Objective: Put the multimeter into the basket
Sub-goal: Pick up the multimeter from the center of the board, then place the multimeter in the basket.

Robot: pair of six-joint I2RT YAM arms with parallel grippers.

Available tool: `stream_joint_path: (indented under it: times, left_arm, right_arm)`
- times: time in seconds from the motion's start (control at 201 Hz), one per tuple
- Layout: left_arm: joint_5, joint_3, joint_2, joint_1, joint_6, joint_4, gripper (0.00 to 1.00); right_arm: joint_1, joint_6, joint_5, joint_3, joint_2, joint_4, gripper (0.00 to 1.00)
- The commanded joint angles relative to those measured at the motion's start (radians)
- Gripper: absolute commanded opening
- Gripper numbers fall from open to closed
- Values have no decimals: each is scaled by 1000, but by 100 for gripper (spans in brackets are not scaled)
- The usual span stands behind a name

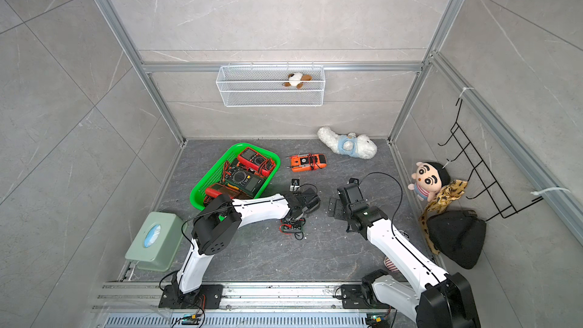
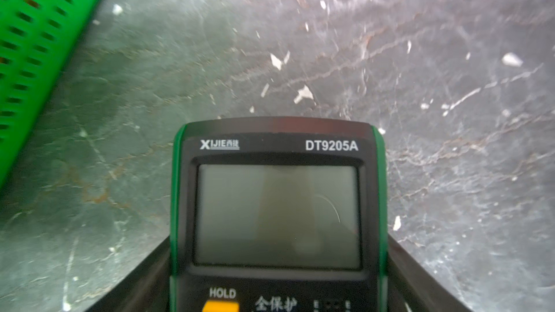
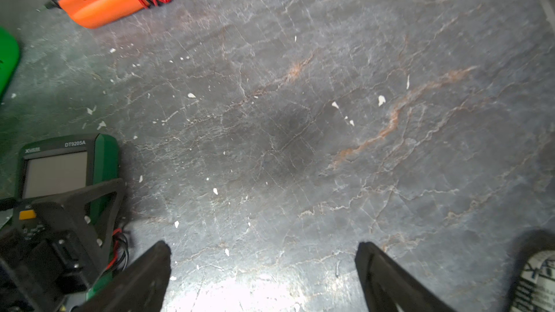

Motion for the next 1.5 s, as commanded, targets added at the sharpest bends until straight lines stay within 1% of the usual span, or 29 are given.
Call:
stream_joint_path:
  times: [0.0,0.169,0.274,0.408,0.552,0.677,0.786,0.891,0.955,1.114,1.239,1.378,1.453,1.498]
  left_arm:
    - [-99,9,-162,7,-27,27,0]
    - [-176,-37,-296,14,-45,89,0]
    - [-222,-70,-370,49,-67,99,0]
    - [-278,-139,-469,128,-129,112,0]
    - [-277,-246,-577,243,-206,157,0]
    - [-275,-314,-628,344,-266,168,0]
    - [-269,-334,-625,418,-297,160,0]
    - [-247,-329,-602,467,-332,139,0]
    - [-243,-328,-586,484,-367,131,0]
    - [-178,-326,-533,527,-431,137,3]
    - [-148,-287,-473,540,-461,125,5]
    - [-131,-225,-404,541,-498,76,10]
    - [-127,-211,-382,541,-506,72,19]
    - [-121,-212,-376,542,-506,80,22]
  right_arm:
    - [-5,-43,26,24,-32,-9,100]
    - [-5,-62,22,37,-50,-19,100]
    - [-6,-74,9,45,-50,-17,100]
    - [-5,-81,-15,51,-41,-11,100]
    - [-4,-77,-37,58,-29,-6,100]
    - [-4,-67,-54,57,-22,2,100]
    - [-4,-63,-73,57,-12,13,100]
    - [-3,-60,-86,62,0,17,100]
    - [-1,-58,-92,63,4,17,100]
    - [1,-48,-103,62,11,22,100]
    - [2,-43,-105,57,20,25,100]
    - [6,-46,-107,65,36,27,100]
    - [7,-46,-109,65,39,28,100]
    - [7,-46,-107,65,40,30,100]
